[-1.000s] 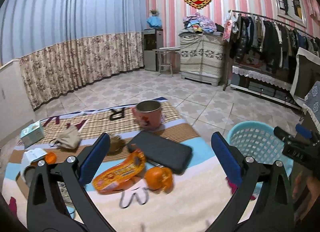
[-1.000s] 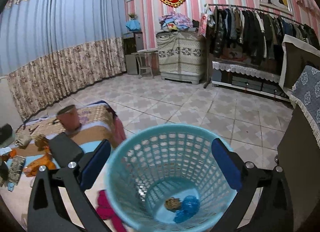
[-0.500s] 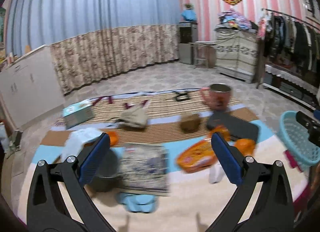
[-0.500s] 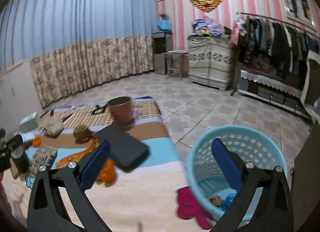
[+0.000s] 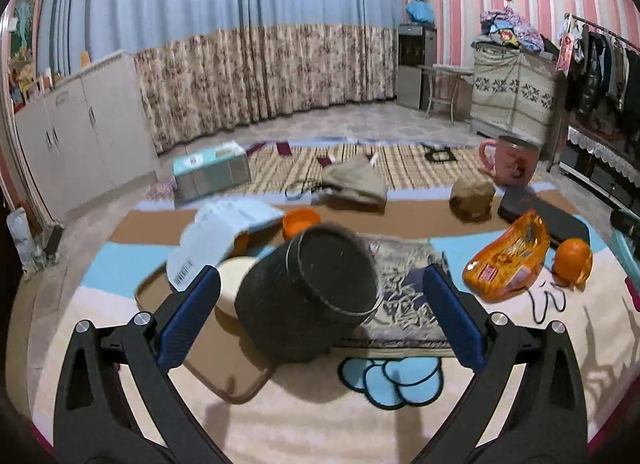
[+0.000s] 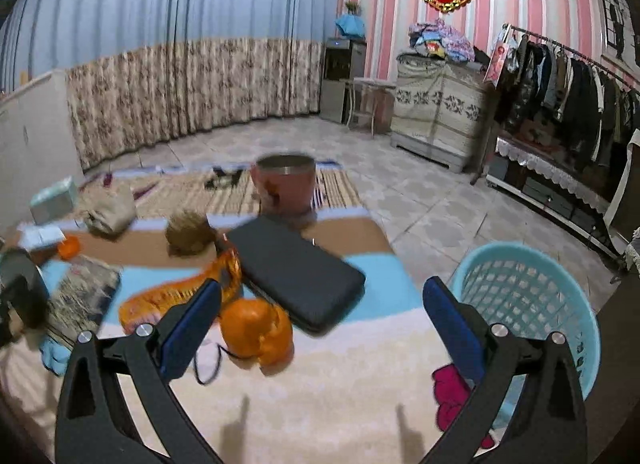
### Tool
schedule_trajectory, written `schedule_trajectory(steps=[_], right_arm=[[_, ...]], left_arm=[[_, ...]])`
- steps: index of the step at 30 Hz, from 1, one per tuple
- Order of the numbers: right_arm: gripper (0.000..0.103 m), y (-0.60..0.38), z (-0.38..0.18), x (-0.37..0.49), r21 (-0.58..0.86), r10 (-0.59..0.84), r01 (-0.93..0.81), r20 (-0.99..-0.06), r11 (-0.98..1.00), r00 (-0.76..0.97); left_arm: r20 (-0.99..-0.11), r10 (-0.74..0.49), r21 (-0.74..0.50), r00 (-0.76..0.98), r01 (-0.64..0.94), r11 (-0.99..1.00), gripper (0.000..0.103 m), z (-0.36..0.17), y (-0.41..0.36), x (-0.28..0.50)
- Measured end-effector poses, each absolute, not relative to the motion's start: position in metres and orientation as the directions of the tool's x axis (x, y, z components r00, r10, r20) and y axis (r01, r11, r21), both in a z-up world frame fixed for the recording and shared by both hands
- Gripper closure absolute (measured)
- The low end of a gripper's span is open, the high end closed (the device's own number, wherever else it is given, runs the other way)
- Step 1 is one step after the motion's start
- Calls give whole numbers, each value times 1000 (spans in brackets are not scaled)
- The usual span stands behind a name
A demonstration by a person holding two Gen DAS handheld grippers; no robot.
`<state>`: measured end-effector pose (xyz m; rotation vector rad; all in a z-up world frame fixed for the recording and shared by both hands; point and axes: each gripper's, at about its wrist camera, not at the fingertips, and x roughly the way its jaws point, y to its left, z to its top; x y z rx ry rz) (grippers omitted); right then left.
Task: Collect trash
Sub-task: 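Grasp the black cup with the left tool while the right tool grasps the orange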
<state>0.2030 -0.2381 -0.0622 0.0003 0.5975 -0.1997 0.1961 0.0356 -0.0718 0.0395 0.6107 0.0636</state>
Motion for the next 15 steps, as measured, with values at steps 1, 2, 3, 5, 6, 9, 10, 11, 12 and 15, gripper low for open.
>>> schedule_trajectory(steps=[1, 2, 3, 5, 6, 9, 10, 11, 12, 15], right_arm=[[4, -241, -67, 205, -46, -176, 183, -576, 982, 798], [5, -244, -69, 206, -36, -169, 183, -588, 982, 791], [4, -248, -72, 207, -25, -165, 187, -596, 982, 786], [5, -251, -76, 207, -23, -166, 190, -597, 982, 785], [4, -253, -78, 207, -15, -159, 189, -603, 982, 782], [5, -259, -84, 207, 27, -126, 182, -621, 983, 773], [4, -260, -84, 208, 30, -123, 182, -623, 983, 772], [4, -259, -86, 209, 32, -120, 179, -626, 983, 770], [5, -257, -88, 209, 32, -113, 171, -631, 985, 768], [5, -249, -92, 214, 23, -98, 148, -644, 989, 759]], left_arm=[[-573, 80, 60, 816, -55, 997, 5, -74, 36, 197], [-572, 100, 73, 814, -70, 995, 5, -76, 37, 199], [-572, 120, 85, 812, -86, 993, 5, -77, 37, 200], [-570, 145, 101, 809, -107, 989, 5, -78, 35, 201], [-570, 144, 101, 809, -105, 989, 5, -78, 34, 201], [-576, 121, 100, 808, -78, 992, 5, -79, 30, 202], [-575, 122, 107, 809, -73, 992, 5, -79, 29, 202], [-574, 128, 117, 809, -73, 990, 5, -80, 28, 202], [-577, 131, 128, 806, -69, 989, 5, -82, 25, 203], [-587, 125, 122, 800, -66, 990, 6, -84, 25, 206]])
